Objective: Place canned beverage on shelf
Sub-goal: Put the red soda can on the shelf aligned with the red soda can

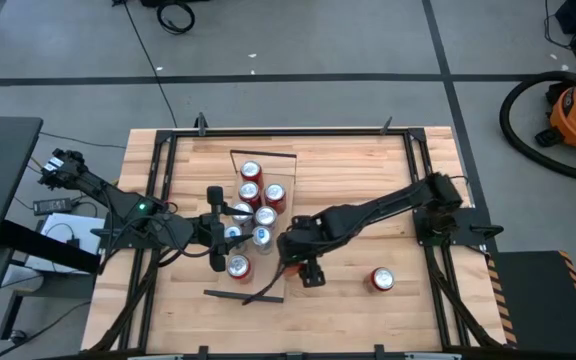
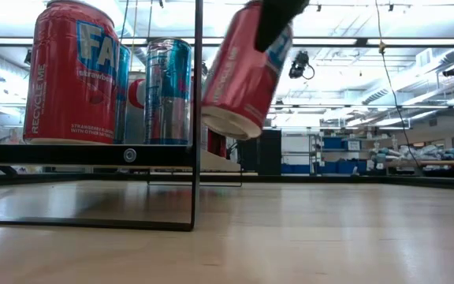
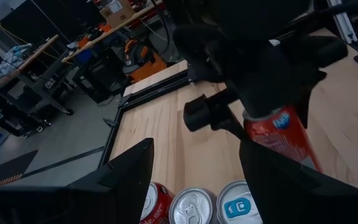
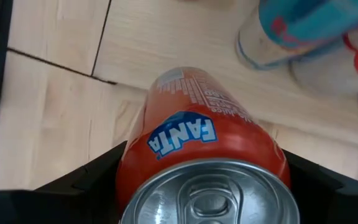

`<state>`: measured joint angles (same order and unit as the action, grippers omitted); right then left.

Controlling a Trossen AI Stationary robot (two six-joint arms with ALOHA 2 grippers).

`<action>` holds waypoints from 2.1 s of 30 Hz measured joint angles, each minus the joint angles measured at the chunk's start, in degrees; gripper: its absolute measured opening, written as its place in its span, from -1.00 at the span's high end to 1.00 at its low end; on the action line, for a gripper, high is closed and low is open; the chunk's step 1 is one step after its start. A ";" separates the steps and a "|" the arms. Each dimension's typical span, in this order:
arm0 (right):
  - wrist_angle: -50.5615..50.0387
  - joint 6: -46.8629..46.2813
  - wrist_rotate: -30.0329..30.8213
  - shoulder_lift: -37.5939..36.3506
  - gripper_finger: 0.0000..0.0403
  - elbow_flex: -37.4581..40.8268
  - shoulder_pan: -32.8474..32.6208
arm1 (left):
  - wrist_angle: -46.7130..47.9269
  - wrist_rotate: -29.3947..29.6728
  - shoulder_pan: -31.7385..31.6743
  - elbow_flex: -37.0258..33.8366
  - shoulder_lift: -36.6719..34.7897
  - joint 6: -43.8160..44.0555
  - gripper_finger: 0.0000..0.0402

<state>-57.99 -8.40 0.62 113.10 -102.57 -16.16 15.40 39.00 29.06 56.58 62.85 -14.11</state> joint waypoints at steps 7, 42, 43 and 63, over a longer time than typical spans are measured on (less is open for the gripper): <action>-2.35 4.32 -0.02 6.00 -0.60 -9.45 0.04 | 0.28 0.00 0.00 0.00 0.00 0.02 -0.24; -1.31 5.39 -0.30 11.51 -0.60 -13.99 -0.85 | 0.83 0.83 0.00 0.00 0.00 0.46 -0.24; -1.12 5.36 -0.24 11.52 -0.60 -13.61 -0.85 | 0.83 0.83 0.00 0.00 0.00 0.46 -0.24; 1.39 6.87 -0.63 11.41 -0.83 -12.81 -0.57 | 0.85 0.83 0.00 0.00 0.00 0.48 -0.24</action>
<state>-56.60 -1.53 -0.01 124.51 -115.37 -16.73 16.25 39.83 29.06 56.58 62.85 -13.63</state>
